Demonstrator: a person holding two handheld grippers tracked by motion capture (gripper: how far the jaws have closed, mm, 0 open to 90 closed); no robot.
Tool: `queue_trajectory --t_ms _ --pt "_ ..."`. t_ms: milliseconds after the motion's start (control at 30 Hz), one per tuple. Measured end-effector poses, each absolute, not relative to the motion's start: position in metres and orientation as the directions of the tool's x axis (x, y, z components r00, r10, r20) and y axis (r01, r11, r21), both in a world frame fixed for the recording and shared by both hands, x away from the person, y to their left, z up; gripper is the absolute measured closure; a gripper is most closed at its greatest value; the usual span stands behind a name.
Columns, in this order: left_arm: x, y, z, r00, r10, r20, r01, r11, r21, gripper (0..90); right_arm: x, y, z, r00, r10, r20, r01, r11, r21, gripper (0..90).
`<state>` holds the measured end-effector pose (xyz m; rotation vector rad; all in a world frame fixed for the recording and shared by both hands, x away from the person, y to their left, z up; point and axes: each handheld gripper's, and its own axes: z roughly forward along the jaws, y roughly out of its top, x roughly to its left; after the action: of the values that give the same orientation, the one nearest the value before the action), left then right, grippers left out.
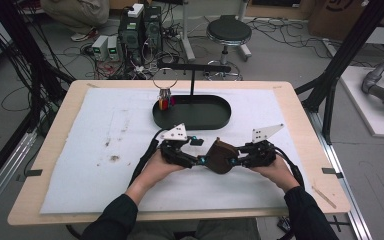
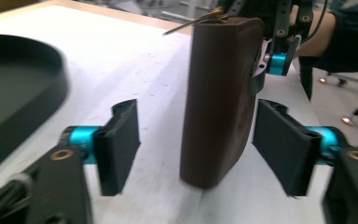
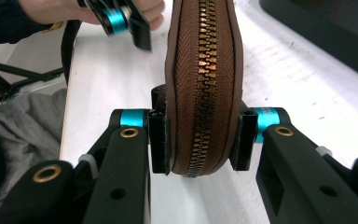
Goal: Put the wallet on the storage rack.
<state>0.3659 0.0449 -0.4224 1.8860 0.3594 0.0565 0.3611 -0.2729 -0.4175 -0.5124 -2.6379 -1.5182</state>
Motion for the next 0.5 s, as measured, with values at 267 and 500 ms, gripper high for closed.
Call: queue_trajectory --t_ms 267,500 --pt "0.345 0.101 -0.404 0.918 0.392 -0.069 0.188 -0.273 0.944 28.3 0.362 -0.276 -0.41 -0.936 0.294 0.193 0.308 0.418 0.855 68.0" --pt "0.32 0.152 -0.396 0.882 0.468 -0.047 0.181 -0.244 0.953 28.3 0.368 -0.278 -0.401 -0.919 0.36 0.161 0.299 0.369 0.88 68.1"
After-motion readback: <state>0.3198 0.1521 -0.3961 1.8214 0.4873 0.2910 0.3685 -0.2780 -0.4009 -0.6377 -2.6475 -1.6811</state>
